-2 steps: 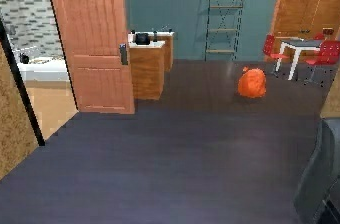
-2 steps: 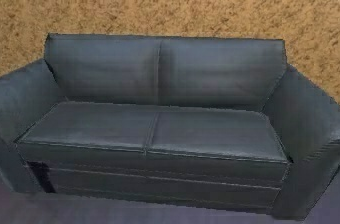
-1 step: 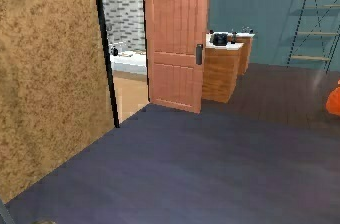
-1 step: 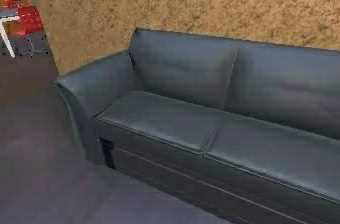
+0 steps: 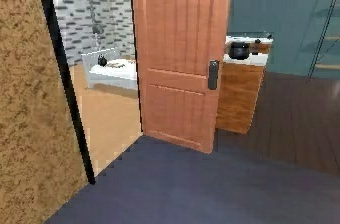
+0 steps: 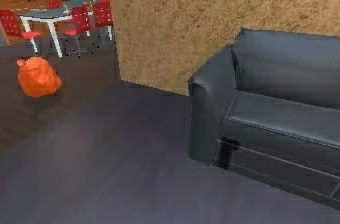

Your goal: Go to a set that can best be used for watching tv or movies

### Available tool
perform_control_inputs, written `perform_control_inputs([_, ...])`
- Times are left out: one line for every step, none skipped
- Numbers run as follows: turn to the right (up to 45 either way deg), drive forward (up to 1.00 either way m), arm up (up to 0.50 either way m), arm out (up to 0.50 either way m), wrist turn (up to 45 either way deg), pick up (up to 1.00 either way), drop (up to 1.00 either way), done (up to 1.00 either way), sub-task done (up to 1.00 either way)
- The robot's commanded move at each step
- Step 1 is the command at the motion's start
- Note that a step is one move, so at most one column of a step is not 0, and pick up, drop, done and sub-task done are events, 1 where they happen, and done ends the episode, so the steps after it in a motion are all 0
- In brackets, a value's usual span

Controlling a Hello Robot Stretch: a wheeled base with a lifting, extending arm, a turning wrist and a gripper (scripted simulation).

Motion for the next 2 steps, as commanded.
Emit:
perform_control_inputs([0.0, 1.00, 0.00, 0.00, 0.0, 0.00, 0.00, 0.00, 0.00])
perform_control_inputs([-12.0, 0.00, 0.00, 0.00, 0.0, 0.00, 0.00, 0.00, 0.00])
